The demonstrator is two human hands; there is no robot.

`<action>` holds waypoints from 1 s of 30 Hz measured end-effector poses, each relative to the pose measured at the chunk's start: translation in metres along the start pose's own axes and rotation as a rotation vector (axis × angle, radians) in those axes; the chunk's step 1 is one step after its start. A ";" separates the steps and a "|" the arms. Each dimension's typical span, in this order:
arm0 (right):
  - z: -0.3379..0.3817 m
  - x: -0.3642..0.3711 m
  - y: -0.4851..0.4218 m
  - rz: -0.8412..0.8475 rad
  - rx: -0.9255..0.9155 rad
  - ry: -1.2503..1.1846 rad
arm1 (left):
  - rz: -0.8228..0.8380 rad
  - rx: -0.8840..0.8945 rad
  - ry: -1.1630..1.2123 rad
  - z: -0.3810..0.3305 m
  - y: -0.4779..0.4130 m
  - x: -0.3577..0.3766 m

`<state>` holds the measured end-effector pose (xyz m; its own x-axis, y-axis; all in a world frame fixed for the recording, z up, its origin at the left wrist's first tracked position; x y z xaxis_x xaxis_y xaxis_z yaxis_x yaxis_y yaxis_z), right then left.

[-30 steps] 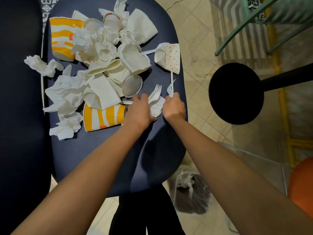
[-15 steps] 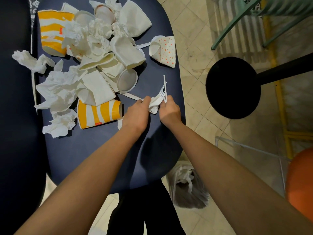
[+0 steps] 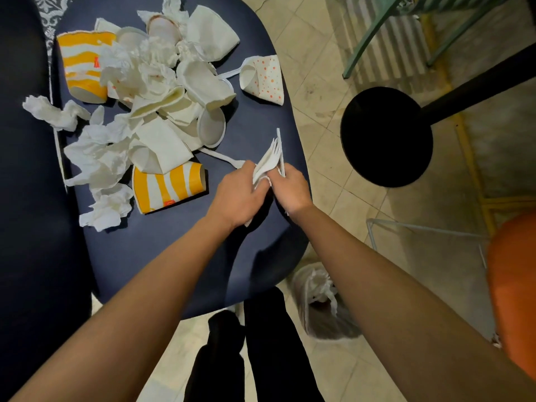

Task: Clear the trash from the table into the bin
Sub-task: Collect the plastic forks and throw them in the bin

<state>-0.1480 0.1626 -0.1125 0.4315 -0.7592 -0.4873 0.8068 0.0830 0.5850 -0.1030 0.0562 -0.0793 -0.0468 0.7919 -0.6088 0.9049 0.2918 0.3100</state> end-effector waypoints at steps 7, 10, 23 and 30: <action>-0.036 -0.010 0.038 0.081 0.202 -0.296 | 0.037 0.060 0.006 -0.028 0.029 0.023; -0.055 -0.028 0.053 0.062 0.238 -0.379 | 0.078 0.056 0.084 -0.042 0.044 0.041; -0.178 -0.124 0.103 -0.111 0.376 -0.506 | 0.313 0.094 0.143 -0.102 0.112 0.169; -0.276 -0.147 0.111 -0.164 0.396 -0.239 | 0.344 -0.006 0.029 -0.069 0.151 0.252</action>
<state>-0.0106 0.4612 -0.1552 0.1695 -0.8723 -0.4587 0.6207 -0.2670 0.7372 -0.0069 0.3364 -0.1355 0.2487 0.8592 -0.4471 0.8671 0.0082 0.4981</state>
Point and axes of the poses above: each hand's wrist, its own y-axis away from the middle knuckle, its own x-axis out of the palm, z = x × y, the point moved 9 cm from there along -y, towards the middle knuckle, and after that the axes turned 4 degrees about -z, right-handed, at the moved point
